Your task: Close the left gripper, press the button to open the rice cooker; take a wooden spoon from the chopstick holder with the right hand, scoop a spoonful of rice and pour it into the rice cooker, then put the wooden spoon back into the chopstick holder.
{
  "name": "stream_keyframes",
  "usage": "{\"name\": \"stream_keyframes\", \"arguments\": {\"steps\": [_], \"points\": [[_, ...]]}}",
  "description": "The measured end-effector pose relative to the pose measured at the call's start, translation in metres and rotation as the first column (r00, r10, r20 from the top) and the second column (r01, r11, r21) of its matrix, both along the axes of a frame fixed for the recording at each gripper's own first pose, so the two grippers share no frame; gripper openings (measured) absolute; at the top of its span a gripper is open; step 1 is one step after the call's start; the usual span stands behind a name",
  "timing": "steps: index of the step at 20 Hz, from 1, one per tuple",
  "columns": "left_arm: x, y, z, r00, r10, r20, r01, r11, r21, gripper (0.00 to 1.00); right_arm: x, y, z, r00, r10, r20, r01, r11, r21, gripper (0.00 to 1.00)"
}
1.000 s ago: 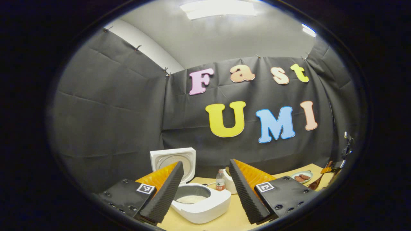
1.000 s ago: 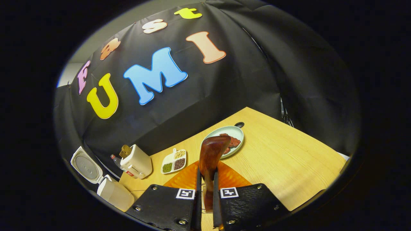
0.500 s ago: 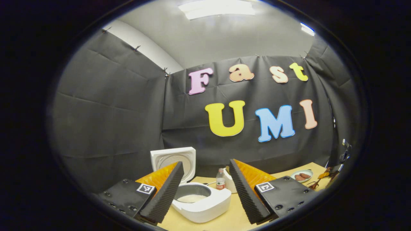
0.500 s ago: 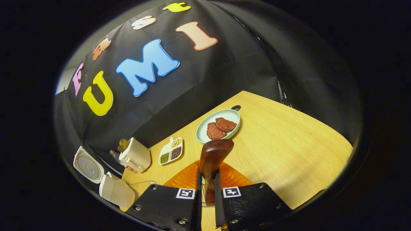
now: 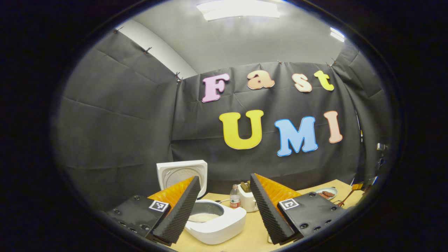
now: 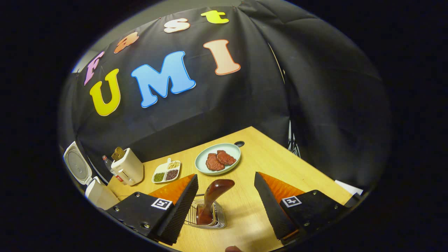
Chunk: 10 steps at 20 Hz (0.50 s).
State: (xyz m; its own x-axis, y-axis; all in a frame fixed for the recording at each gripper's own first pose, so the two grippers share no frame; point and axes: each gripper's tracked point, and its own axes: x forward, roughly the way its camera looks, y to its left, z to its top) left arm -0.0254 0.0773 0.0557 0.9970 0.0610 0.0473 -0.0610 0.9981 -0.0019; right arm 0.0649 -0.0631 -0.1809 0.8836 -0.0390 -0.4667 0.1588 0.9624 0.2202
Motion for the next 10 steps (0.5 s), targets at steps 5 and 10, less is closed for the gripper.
{"name": "stream_keyframes", "arguments": {"steps": [5, 10], "points": [[0.014, 0.012, -0.004, 0.999, 0.031, -0.009, -0.031, 1.0, -0.003, 0.98, -0.007, 0.003, 0.069, 0.993, 0.048, 0.11, -0.036, 0.994, -0.106, 0.98], [0.036, 0.034, -0.008, 0.995, 0.088, -0.036, -0.089, 0.996, -0.03, 0.99, -0.018, 0.023, 0.132, 0.972, 0.104, 0.212, -0.072, 0.986, -0.153, 0.98]]}}
